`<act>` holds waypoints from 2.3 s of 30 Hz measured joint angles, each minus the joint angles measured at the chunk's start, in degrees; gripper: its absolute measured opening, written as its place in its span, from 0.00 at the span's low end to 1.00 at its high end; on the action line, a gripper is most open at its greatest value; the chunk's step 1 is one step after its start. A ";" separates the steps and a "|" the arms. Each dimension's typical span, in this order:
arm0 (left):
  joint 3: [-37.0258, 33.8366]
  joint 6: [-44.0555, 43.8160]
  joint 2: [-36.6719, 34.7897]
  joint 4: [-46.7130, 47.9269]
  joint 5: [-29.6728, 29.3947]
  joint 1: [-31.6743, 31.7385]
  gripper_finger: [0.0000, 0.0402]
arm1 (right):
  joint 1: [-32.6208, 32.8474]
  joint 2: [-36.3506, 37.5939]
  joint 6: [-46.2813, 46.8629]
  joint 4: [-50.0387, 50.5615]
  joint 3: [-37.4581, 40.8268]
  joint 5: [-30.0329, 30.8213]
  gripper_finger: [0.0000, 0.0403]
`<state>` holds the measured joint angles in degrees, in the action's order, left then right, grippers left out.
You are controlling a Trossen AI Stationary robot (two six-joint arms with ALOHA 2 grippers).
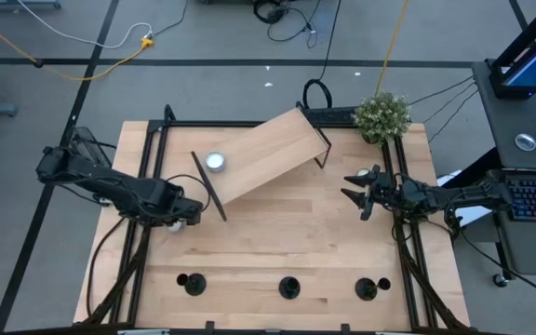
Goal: Pick & Place candle stick holders
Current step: Put the pink patterned scented candle on the shelf
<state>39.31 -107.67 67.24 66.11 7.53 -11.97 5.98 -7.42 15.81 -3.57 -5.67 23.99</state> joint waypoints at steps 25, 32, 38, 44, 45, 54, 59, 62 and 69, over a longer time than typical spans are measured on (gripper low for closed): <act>-4.72 -8.45 8.55 -3.28 4.29 0.55 0.99 | 0.02 0.00 1.54 -0.02 0.00 -0.02 0.53; -4.74 -12.15 8.55 -3.16 0.73 0.55 0.99 | 0.02 0.00 1.51 -0.02 0.00 -0.02 0.53; -4.74 -15.72 8.55 -3.00 -3.02 0.55 0.99 | 0.02 0.00 3.05 0.00 0.00 -0.02 0.53; -4.74 -16.03 8.55 -3.29 -3.94 0.55 0.99 | 0.01 0.00 3.18 0.00 0.00 -0.02 0.53; -4.75 -15.99 8.55 -3.56 -4.45 0.55 0.99 | 0.00 0.00 3.18 0.00 0.00 -0.02 0.53; -4.76 -12.48 8.55 -7.00 -10.49 1.88 0.99 | 0.00 0.00 3.53 -0.02 0.00 -0.04 0.53; -4.76 -11.50 8.55 -7.25 -12.58 2.70 0.99 | 0.00 0.00 5.16 -0.02 0.00 -0.02 0.53; -4.76 -10.44 8.55 -7.29 -12.11 3.27 0.99 | 0.01 0.00 5.16 -0.02 0.00 -0.04 0.53; -5.43 -9.19 8.55 -7.36 -9.26 3.74 0.97 | 0.02 0.00 5.16 -0.02 0.00 -0.04 0.53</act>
<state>33.88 -116.86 75.79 58.75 -1.73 -8.23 6.00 -7.42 20.97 -3.60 -5.67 23.94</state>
